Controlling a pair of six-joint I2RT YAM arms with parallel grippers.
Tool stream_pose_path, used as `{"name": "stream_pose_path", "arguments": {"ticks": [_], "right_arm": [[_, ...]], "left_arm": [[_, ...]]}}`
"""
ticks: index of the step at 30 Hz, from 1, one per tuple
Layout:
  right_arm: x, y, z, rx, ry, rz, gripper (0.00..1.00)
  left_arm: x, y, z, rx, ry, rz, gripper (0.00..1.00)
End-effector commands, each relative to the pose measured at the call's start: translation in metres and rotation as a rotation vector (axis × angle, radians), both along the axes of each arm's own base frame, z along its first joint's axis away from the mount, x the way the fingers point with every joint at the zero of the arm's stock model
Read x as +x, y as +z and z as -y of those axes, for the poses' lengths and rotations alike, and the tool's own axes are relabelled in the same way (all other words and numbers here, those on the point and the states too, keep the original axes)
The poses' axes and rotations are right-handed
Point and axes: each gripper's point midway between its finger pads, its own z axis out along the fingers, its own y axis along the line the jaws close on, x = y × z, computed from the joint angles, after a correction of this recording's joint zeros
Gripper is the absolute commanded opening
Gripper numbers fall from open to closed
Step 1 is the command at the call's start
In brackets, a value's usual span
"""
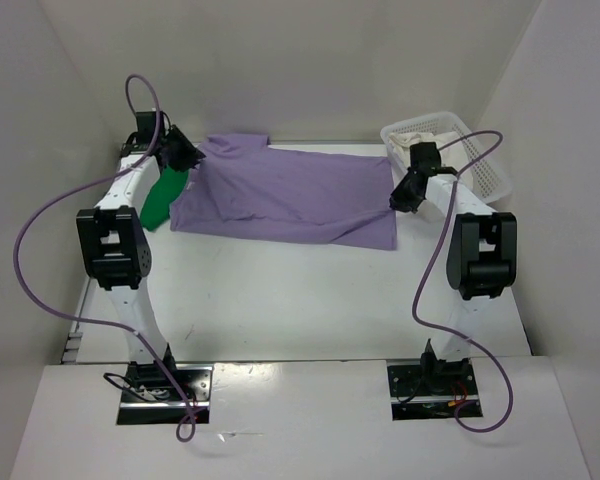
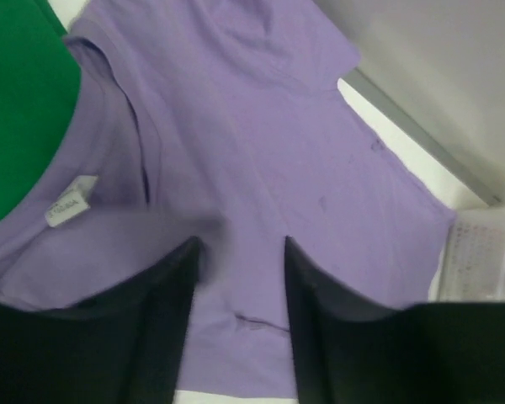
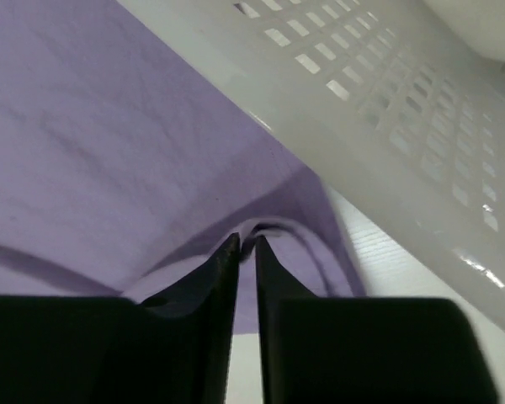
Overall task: Fold and stack the t-shirts
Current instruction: Fold the flattened tshirt in 1/3 of the way
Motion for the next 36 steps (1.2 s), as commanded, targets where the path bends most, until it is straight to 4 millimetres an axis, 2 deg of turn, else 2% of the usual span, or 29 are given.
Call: {"name": "stream_pose_path", "arguments": {"ticks": [1, 2, 4, 5, 6, 7, 8, 9, 10, 11, 12, 13, 14, 15, 16, 17, 18, 20, 21, 22, 24, 25, 26, 29, 30, 36], "right_arm": [[0.017, 0.022, -0.005, -0.037, 0.004, 0.081, 0.24], [0.016, 0.028, -0.011, -0.036, 0.016, 0.095, 0.28], [0.013, 0.038, -0.017, -0.034, 0.03, 0.109, 0.34], [0.012, 0.054, -0.023, -0.031, 0.041, 0.144, 0.36], [0.009, 0.06, -0.023, -0.031, 0.041, 0.157, 0.38], [0.006, 0.065, -0.022, -0.03, 0.041, 0.167, 0.39], [0.002, 0.081, -0.022, -0.027, 0.04, 0.201, 0.41], [-0.007, 0.077, -0.024, -0.016, 0.05, 0.188, 0.41], [-0.013, 0.078, -0.025, -0.008, 0.057, 0.188, 0.32], [-0.017, 0.078, -0.028, 0.012, 0.057, 0.196, 0.21], [-0.035, 0.068, -0.034, 0.052, 0.073, 0.174, 0.12], [-0.043, 0.062, -0.038, 0.087, 0.06, 0.164, 0.04], [-0.048, 0.057, -0.045, 0.107, 0.07, 0.171, 0.0], [-0.066, 0.037, -0.047, 0.132, 0.072, 0.126, 0.0], [-0.072, 0.027, -0.049, 0.153, 0.056, 0.104, 0.0], [-0.078, 0.018, -0.049, 0.152, 0.055, 0.087, 0.0], [-0.085, 0.006, -0.048, 0.158, 0.042, 0.065, 0.0], [-0.091, -0.005, -0.044, 0.15, 0.01, 0.046, 0.12], [-0.092, -0.014, -0.043, 0.147, -0.009, 0.03, 0.23], [-0.089, -0.016, -0.04, 0.135, -0.028, 0.032, 0.29], [-0.089, -0.024, -0.041, 0.154, -0.059, 0.024, 0.38], [-0.089, -0.03, -0.037, 0.158, -0.077, 0.015, 0.43], [-0.087, -0.033, -0.035, 0.15, -0.097, 0.016, 0.45], [-0.082, -0.034, -0.034, 0.165, -0.134, 0.025, 0.46], [-0.085, -0.041, -0.032, 0.157, -0.158, 0.008, 0.46], [-0.088, -0.045, -0.022, 0.146, -0.221, 0.01, 0.47]], "left_arm": [[0.013, 0.007, 0.003, 0.05, -0.049, 0.044, 0.57], [0.011, 0.006, 0.005, 0.05, -0.067, 0.038, 0.64], [0.004, 0.017, 0.012, 0.071, -0.102, 0.054, 0.71], [-0.004, 0.04, 0.008, 0.097, -0.089, 0.094, 0.72], [-0.016, 0.031, 0.007, 0.104, -0.078, 0.072, 0.72], [-0.03, 0.058, 0.002, 0.136, -0.058, 0.123, 0.72], [-0.04, 0.062, 0.001, 0.143, -0.049, 0.129, 0.72], [-0.05, 0.063, 0.002, 0.143, -0.048, 0.133, 0.72], [-0.073, 0.058, 0.001, 0.15, -0.038, 0.121, 0.68], [-0.085, 0.05, 0.002, 0.149, -0.038, 0.11, 0.64], [-0.096, 0.042, 0.003, 0.139, -0.033, 0.095, 0.59], [-0.108, 0.03, 0.004, 0.129, -0.03, 0.067, 0.46], [-0.13, 0.005, 0.008, 0.112, -0.035, 0.016, 0.4], [-0.139, -0.008, 0.0, 0.086, -0.008, -0.014, 0.33], [-0.149, -0.022, -0.004, 0.059, 0.011, -0.051, 0.27], [-0.153, -0.03, -0.005, 0.014, 0.006, -0.058, 0.24], [-0.163, -0.047, -0.017, -0.023, 0.044, -0.096, 0.23], [-0.162, -0.053, -0.02, -0.044, 0.056, -0.101, 0.26], [-0.163, -0.059, -0.026, -0.047, 0.07, -0.111, 0.32], [-0.161, -0.066, -0.026, -0.058, 0.077, -0.126, 0.42], [-0.157, -0.07, -0.027, -0.059, 0.077, -0.131, 0.46], [-0.155, -0.078, -0.029, -0.063, 0.098, -0.148, 0.48], [-0.155, -0.083, -0.033, -0.076, 0.118, -0.163, 0.54], [-0.153, -0.098, -0.037, -0.072, 0.144, -0.194, 0.54], [-0.151, -0.1, -0.042, -0.079, 0.159, -0.192, 0.54], [-0.144, -0.12, -0.063, -0.067, 0.217, -0.235, 0.53]]}}
